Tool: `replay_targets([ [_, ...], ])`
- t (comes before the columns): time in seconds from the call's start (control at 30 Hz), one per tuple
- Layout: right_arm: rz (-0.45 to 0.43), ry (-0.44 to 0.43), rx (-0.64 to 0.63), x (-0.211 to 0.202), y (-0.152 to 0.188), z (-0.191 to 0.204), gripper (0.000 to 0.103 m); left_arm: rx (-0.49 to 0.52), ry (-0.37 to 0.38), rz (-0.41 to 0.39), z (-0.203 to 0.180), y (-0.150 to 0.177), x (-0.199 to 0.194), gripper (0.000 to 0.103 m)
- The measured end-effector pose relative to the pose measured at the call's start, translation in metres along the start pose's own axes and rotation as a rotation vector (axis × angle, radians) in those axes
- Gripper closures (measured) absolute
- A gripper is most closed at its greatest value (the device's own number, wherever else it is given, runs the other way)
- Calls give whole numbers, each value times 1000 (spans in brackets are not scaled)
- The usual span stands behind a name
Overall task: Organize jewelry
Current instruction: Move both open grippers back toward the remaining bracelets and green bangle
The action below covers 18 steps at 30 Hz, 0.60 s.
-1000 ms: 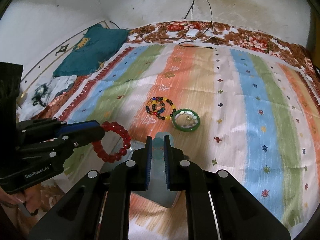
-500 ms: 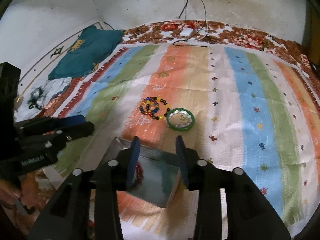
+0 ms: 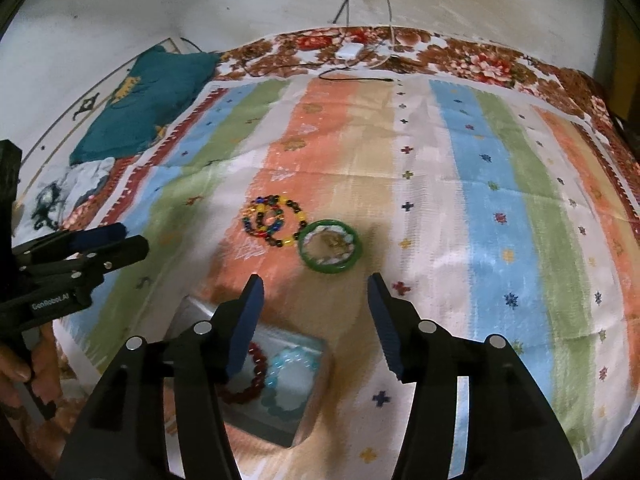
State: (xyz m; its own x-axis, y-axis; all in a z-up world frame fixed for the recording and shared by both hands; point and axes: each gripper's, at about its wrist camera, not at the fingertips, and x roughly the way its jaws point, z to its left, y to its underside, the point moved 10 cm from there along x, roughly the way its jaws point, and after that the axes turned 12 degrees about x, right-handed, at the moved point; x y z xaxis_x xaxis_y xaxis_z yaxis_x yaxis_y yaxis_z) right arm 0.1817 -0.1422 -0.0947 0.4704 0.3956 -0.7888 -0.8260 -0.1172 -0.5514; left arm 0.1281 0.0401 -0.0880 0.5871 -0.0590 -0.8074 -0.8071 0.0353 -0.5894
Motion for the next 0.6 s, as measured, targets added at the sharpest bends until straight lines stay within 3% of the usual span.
replay_targets([
  [0.6,66,4,69,38,-17,-17,45,-24,-19,53,25,-17,44,38],
])
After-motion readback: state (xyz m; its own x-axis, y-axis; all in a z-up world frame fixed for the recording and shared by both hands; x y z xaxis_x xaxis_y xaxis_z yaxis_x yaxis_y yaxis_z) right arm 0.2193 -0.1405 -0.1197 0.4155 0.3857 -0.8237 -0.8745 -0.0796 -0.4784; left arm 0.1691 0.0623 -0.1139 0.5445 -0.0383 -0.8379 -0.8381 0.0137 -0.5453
